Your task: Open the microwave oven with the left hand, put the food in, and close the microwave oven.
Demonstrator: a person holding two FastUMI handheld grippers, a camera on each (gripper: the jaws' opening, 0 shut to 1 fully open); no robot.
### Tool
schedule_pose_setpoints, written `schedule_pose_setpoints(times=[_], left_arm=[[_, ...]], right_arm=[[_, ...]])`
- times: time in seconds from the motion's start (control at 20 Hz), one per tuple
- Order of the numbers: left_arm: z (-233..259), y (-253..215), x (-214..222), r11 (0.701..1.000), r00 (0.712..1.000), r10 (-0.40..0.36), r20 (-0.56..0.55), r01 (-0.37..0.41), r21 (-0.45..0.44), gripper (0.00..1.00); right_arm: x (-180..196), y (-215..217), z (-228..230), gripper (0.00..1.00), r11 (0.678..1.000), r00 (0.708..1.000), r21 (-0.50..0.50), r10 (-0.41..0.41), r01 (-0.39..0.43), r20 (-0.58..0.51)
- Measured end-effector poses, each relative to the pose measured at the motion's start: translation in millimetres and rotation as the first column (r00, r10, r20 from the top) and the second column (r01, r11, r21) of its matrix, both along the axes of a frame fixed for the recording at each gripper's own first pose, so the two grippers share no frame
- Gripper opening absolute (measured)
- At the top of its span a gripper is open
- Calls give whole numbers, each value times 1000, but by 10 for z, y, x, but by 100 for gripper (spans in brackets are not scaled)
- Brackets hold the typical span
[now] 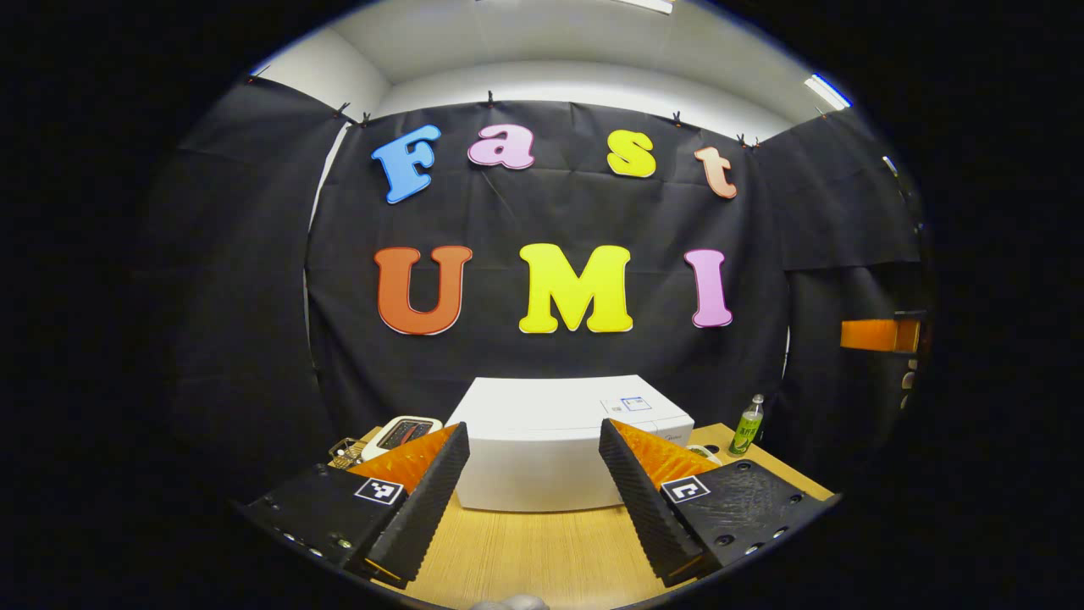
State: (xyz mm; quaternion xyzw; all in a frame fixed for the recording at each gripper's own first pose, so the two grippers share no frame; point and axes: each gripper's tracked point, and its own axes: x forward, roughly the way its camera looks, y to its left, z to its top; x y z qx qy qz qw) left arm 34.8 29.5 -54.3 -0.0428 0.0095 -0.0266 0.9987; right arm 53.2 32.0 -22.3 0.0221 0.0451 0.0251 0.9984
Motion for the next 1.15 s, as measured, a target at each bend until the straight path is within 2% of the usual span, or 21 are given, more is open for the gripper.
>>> schedule_pose_setpoints(times=[0.2,0.4,0.45,0.5,0.55,0.85,1.15], left_arm=[[271,307,-304,998,997,62,54,-62,4,95],[406,404,-445,997,995,70,69,-73,34,95],[441,408,-470,996,995,71,74,-74,44,95],[452,394,-473,996,995,69,77,-73,53,95],[469,377,-490,996,995,64,81,-69,62,95],[576,253,-538,997,995,27,98,-33,65,95],[615,232,-565,996,994,21,110,-30,80,95]], right_arm=[[-158,48,-40,97,1000,1000,8,-6,6,5],[-257,49,-82,100,1000,1000,16,-16,16,0],[-267,35,-90,97,1000,1000,17,-20,20,1],[-279,29,-89,100,1000,1000,17,-22,22,-1],[-294,19,-94,98,1000,1000,18,-25,25,0],[-379,-19,-24,98,999,999,11,-37,36,22],[-422,-37,-4,97,999,999,1,-41,41,27]])
